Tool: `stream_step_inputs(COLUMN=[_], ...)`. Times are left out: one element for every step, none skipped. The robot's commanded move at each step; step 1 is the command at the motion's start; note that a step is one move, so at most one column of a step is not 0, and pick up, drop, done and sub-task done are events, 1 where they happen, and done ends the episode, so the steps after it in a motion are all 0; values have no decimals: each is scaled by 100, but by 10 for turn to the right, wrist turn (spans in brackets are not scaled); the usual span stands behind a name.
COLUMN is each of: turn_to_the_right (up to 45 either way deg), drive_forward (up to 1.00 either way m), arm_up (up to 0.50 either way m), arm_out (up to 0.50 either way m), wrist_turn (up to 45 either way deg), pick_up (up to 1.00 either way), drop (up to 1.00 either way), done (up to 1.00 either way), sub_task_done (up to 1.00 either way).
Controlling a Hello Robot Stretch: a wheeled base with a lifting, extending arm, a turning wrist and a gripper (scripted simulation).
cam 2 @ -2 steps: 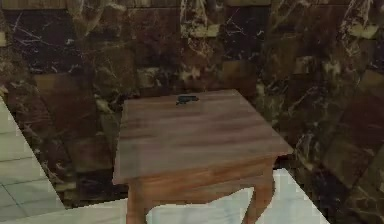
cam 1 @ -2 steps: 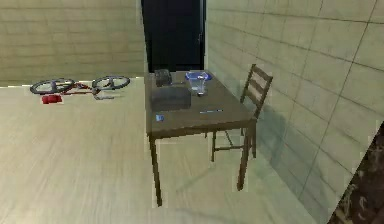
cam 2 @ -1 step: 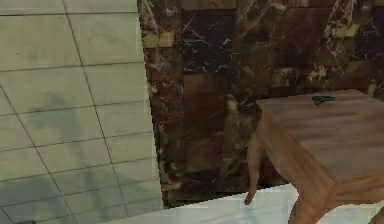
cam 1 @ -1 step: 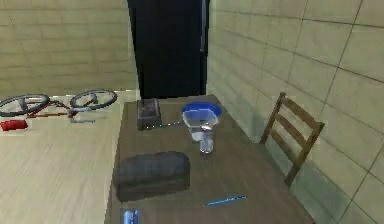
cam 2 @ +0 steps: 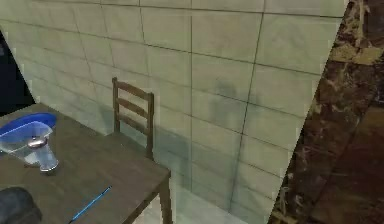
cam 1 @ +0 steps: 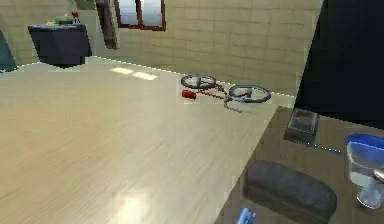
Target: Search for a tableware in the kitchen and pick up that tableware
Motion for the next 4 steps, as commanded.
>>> stream_step_inputs(turn_to_the_right=[-390, 90, 30, 0], drive_forward=[0, 0, 0, 35], arm_up=[0, 0, 0, 0], arm_out=[0, 0, 0, 0], wrist_turn=[0, 0, 0, 0], pick_up=[0, 0, 0, 0], drop=[0, 0, 0, 0], done=[0, 0, 0, 0], sub_task_done=[0, 0, 0, 0])
